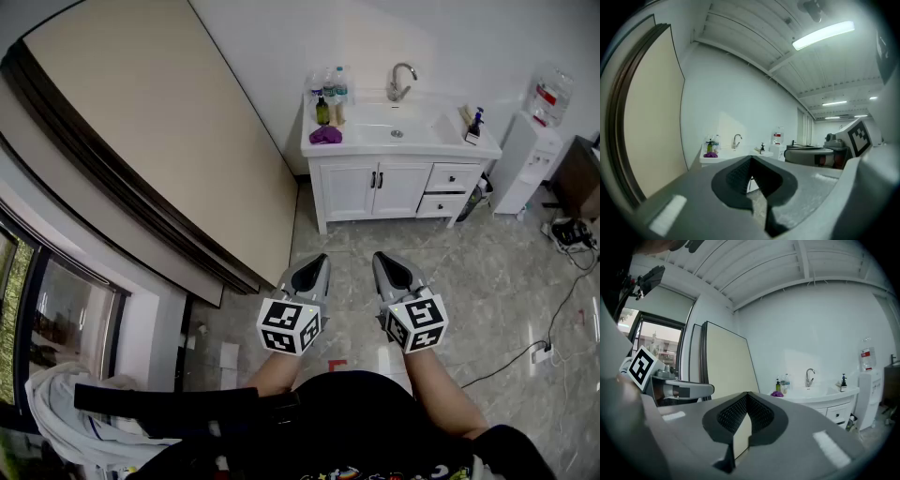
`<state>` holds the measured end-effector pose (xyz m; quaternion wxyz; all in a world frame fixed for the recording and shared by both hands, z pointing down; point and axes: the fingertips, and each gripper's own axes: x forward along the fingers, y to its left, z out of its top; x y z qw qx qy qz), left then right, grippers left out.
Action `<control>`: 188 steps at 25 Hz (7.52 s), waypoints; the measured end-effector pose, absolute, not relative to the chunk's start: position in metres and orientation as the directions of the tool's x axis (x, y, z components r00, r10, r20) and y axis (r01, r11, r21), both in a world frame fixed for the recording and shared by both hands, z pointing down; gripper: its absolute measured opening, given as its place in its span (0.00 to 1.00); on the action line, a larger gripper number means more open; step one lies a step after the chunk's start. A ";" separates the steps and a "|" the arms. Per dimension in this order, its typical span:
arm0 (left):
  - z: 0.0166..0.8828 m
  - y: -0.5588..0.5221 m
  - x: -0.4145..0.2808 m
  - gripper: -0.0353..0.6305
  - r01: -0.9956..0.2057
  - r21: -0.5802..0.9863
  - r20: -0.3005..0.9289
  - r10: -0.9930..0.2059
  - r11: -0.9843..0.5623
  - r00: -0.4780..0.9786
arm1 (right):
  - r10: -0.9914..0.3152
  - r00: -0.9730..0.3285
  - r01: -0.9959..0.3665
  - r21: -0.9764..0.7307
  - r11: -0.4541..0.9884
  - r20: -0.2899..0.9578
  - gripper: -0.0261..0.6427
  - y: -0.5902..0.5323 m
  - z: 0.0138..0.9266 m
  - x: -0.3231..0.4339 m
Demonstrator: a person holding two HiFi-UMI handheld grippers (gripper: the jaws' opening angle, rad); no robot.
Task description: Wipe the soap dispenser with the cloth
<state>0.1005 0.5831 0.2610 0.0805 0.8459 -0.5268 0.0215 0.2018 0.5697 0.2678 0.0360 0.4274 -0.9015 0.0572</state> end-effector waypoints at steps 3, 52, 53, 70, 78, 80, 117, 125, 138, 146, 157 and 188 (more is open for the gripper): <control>0.262 0.572 0.103 0.05 -0.900 0.114 0.124 -0.893 -0.420 0.432 | -0.758 -0.643 -0.766 -0.067 0.639 0.114 0.07 0.560 0.268 0.204; 0.380 -0.094 -0.097 0.06 -0.865 0.234 0.335 -0.798 -0.445 0.501 | -0.699 -0.350 -0.931 -0.148 0.334 0.624 0.46 -0.151 0.501 -0.010; 0.383 -0.099 -0.097 0.06 -0.865 0.242 0.340 -0.796 -0.440 0.500 | -0.685 -0.345 -0.932 -0.145 0.333 0.642 0.48 -0.155 0.506 -0.011; 0.398 -0.143 -0.108 0.06 -0.888 0.279 0.389 -0.802 -0.366 0.453 | -0.452 -0.360 -0.861 -0.105 0.497 0.816 0.35 -0.184 0.566 -0.032; 0.399 -0.154 -0.084 0.06 -0.895 0.262 0.409 -0.798 -0.361 0.442 | -0.527 -0.442 -0.845 -0.139 0.517 0.726 0.27 -0.189 0.525 -0.007; 0.398 -0.155 -0.074 0.06 -0.897 0.256 0.413 -0.798 -0.360 0.438 | -0.564 -0.459 -0.841 -0.132 0.525 0.686 0.27 -0.199 0.508 0.005; 0.420 -0.130 -0.040 0.06 -0.964 0.146 0.550 -0.792 -0.221 0.265 | -0.534 -0.573 -0.656 0.043 0.754 0.622 0.27 -0.287 0.525 0.020; 0.419 -0.135 -0.047 0.06 -0.964 0.161 0.533 -0.803 -0.214 0.267 | -0.518 -0.601 -0.635 0.030 0.772 0.608 0.27 -0.266 0.508 0.017; 0.423 -0.144 -0.077 0.06 -0.929 0.252 0.495 -0.788 -0.272 0.365 | -0.514 -0.575 -0.640 0.041 0.767 0.636 0.27 -0.224 0.501 -0.020; 0.414 -0.172 -0.106 0.06 -0.860 0.285 0.430 -0.745 -0.424 0.510 | -0.634 -0.495 -0.771 0.036 0.636 0.594 0.27 -0.229 0.458 -0.040; 0.409 -0.179 -0.127 0.06 -0.833 0.292 0.418 -0.720 -0.471 0.554 | -0.699 -0.445 -0.835 0.023 0.550 0.560 0.27 -0.249 0.443 -0.044; 0.427 -0.158 -0.147 0.06 -0.840 0.323 0.439 -0.718 -0.435 0.540 | -0.706 -0.411 -0.888 -0.079 0.453 0.577 0.27 -0.233 0.466 -0.040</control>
